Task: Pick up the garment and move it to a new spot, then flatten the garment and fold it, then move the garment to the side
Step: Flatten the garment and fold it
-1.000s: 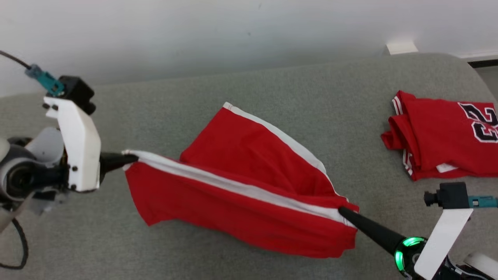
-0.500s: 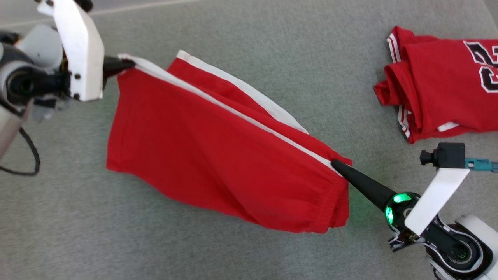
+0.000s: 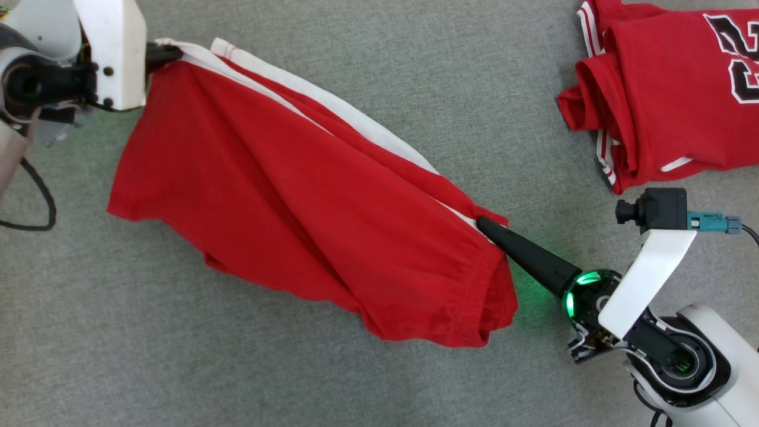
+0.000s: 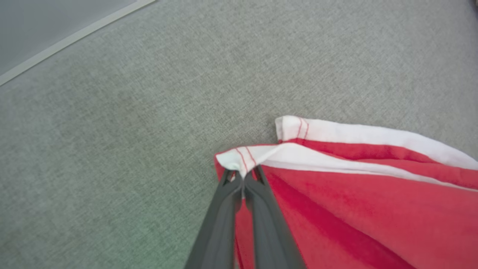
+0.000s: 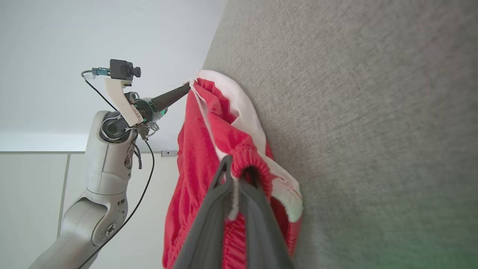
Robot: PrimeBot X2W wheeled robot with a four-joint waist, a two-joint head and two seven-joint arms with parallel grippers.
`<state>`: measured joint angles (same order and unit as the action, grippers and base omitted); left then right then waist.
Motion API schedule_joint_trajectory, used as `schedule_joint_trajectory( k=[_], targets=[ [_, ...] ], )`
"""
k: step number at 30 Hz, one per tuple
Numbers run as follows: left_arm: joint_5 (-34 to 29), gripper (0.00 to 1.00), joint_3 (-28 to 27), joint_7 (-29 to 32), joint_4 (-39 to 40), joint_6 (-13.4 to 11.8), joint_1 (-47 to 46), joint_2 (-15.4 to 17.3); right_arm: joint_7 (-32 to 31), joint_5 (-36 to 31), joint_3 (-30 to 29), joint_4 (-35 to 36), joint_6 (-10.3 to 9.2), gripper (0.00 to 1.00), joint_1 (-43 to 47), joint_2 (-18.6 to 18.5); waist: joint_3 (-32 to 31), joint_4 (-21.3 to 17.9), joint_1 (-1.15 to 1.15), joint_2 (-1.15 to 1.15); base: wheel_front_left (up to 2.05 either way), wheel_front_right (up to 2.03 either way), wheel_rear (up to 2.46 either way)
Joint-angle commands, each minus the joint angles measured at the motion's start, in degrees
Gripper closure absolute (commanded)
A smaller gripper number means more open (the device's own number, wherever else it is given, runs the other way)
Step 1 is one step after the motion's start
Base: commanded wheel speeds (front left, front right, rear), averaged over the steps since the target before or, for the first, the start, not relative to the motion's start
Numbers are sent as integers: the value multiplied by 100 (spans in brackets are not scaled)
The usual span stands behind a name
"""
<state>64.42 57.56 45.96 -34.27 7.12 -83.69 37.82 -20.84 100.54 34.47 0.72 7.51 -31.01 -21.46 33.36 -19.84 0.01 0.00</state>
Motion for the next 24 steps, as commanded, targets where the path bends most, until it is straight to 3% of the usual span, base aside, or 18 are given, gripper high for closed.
schedule_joint_trajectory(
  k=[1, 2, 3, 9, 24],
  targets=[
    [-33, 9, 25, -89, -62, 28, 9, -19, -104, -71, -123, -1, -7, 77, 149, 33, -32, 19, -1, 0, 0, 0, 0],
    [-4, 0, 57, -119, -82, 32, 53, -31, -143, -103, -178, 20, -7, 51, 193, 44, -61, 30, -1, 0, 0, 0, 0],
    [26, 0, 87, -125, -95, 36, 92, -45, -182, -136, -233, 31, -7, 0, 238, 51, -101, 40, -1, 0, 0, 0, 0],
    [250, 0, 287, -118, 87, 29, 238, -9, -385, -310, -493, 117, -7, 0, 593, -40, -435, 93, -1, 0, 0, 0, 0],
    [628, 0, 733, 833, 44, 6, 702, 211, -388, -531, -1039, 365, -7, 0, 1287, -16, -674, -94, -1, 0, 0, 0, 0]
  ],
)
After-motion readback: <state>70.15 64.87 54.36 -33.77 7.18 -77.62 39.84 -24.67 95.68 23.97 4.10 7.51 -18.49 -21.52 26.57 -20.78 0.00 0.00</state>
